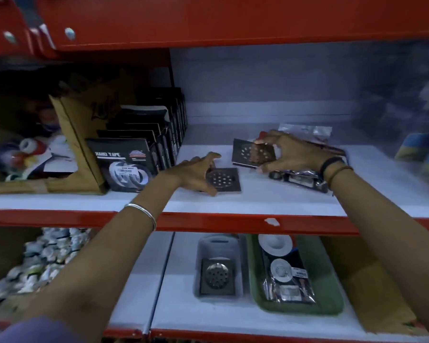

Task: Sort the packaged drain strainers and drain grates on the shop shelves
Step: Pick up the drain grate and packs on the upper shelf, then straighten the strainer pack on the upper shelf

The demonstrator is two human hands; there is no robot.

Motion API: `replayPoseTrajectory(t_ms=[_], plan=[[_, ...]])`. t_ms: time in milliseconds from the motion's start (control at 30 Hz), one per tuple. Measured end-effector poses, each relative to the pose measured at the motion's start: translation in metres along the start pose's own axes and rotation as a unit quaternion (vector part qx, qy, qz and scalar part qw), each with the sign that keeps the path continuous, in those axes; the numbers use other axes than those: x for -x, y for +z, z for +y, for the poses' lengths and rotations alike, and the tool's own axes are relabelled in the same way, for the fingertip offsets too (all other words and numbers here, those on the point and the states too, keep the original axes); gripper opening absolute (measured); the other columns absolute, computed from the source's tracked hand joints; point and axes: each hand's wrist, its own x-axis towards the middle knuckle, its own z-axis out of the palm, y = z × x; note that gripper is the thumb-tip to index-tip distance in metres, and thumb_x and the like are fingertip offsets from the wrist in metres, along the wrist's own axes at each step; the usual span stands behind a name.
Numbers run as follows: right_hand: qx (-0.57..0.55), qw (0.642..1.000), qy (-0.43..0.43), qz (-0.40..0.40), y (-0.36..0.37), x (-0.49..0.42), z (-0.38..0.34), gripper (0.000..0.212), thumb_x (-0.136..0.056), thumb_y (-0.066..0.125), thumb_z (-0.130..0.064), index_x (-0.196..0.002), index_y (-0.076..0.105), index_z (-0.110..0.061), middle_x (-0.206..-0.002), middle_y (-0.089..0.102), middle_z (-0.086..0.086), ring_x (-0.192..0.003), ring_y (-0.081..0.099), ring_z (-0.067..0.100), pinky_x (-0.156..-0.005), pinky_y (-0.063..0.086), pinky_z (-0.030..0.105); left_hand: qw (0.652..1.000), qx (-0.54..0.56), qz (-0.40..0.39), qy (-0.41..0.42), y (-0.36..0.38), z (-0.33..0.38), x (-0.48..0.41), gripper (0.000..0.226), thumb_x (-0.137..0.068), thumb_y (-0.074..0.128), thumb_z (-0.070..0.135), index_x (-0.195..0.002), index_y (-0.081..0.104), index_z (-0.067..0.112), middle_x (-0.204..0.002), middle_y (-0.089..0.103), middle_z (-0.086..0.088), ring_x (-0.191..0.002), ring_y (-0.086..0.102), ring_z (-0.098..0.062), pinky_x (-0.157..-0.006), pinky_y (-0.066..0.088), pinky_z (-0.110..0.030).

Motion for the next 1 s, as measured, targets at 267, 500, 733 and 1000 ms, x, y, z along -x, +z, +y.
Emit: replayPoseTrajectory(t_ms=[267, 500, 733, 1000], plan=[[0.105, 0.991, -0.014, -0.087, 0.032, -0.043, -0.043, 0.062, -0.061, 0.074, -0.063, -0.107, 0.062, -0.023, -0.105, 0.055, 0.001, -0.095, 0.055, 0.022, -0.087, 0.048, 0.037, 0.991, 0.130, -0.004, 0.006, -0.012, -0.011, 0.008, 0.132, -0.067, 0.082, 0.032, -0.142, -0.026, 0.036, -0.161, -0.009, 0.004, -0.148, 0.001, -0.019, -0.119, 0.017, -0.046], [0.123, 0.982, -0.026, -0.138, 0.059, -0.054, -0.049, 0.064, -0.063, 0.071, -0.064, -0.115, 0.058, -0.029, -0.111, 0.053, -0.001, -0.099, 0.056, 0.022, -0.087, 0.047, 0.036, 0.996, 0.071, -0.050, -0.004, -0.007, -0.008, 0.001, 0.093, -0.068, 0.077, 0.033, -0.145, 0.025, 0.023, -0.148, 0.030, 0.001, -0.132, 0.035, -0.021, -0.112, 0.033, -0.041], [-0.004, 0.991, -0.003, -0.131, 0.049, -0.039, -0.039, 0.086, -0.072, 0.072, -0.054, -0.144, 0.035, -0.026, -0.148, 0.039, -0.003, -0.133, 0.041, 0.019, -0.109, 0.034, 0.032, 0.994, 0.078, -0.066, -0.031, -0.011, 0.000, 0.007, 0.101, -0.072, 0.077, 0.039, -0.149, 0.012, 0.025, -0.158, 0.008, 0.005, -0.143, 0.018, -0.022, -0.116, 0.024, -0.040], [-0.039, 0.971, 0.205, 0.116, -0.021, -0.013, 0.105, 0.064, -0.092, 0.051, -0.047, -0.144, 0.037, -0.012, -0.153, 0.037, 0.009, -0.138, 0.038, 0.029, -0.116, 0.027, 0.042, 0.989, 0.130, 0.029, 0.063, 0.008, 0.115, -0.010, 0.036, -0.092, 0.052, 0.042, -0.113, 0.059, 0.013, -0.112, 0.058, -0.006, -0.099, 0.052, -0.020, -0.072, 0.042, -0.022]])
